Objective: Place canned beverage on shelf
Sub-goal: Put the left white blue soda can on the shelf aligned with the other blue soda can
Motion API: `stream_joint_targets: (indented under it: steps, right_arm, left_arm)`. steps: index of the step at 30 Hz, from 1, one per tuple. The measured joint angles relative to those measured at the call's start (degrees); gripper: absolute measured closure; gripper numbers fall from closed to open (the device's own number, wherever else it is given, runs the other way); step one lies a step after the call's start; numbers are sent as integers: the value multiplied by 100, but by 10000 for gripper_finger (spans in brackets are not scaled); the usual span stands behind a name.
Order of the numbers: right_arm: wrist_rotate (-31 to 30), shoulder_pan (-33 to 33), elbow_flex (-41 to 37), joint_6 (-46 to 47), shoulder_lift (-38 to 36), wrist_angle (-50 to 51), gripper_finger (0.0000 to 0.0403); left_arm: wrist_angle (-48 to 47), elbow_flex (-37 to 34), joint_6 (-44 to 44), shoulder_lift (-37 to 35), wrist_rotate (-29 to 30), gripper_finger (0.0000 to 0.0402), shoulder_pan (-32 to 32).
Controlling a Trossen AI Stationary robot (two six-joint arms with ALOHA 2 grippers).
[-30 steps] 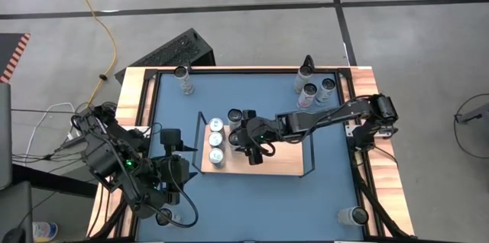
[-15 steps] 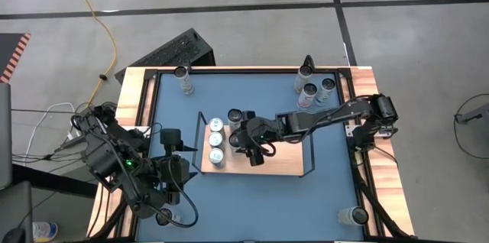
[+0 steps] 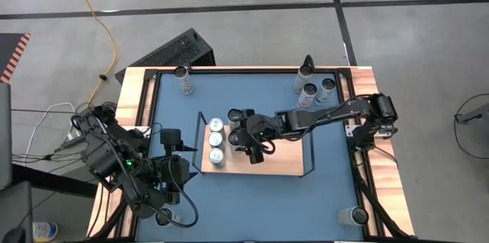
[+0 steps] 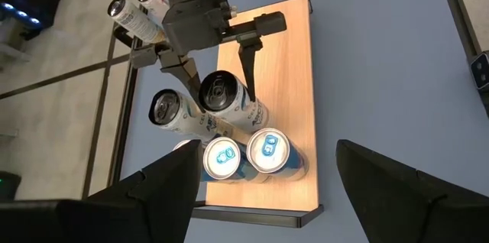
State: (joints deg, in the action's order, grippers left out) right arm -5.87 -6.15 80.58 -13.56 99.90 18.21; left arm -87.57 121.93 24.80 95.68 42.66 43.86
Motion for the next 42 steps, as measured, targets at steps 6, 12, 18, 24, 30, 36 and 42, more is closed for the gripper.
stream_joint_targets:
  steps: [6,12,18,24,30,36,42]
  right_arm:
    - [61,0,15,0,109,-87,122]
    - [27,0,25,17,182,-68,122]
    - [15,0,24,25,182,-36,122]
    - [-2,0,17,133,182,-14,121]
    - [-8,-3,15,153,182,-4,113]
    - [-20,-13,0,153,162,40,73]
    - [-132,-52,0,218,162,184,54]
  left_arm:
    - [4,0,11,0,0,115,-2]
    - [2,0,53,0,-7,115,-2]
    - [2,0,55,1,-9,115,-1]
    - [2,0,55,2,-9,115,0]
    - [2,0,52,2,-9,115,0]
    - [2,0,55,2,-7,115,0]
    - [2,0,52,2,-7,115,0]
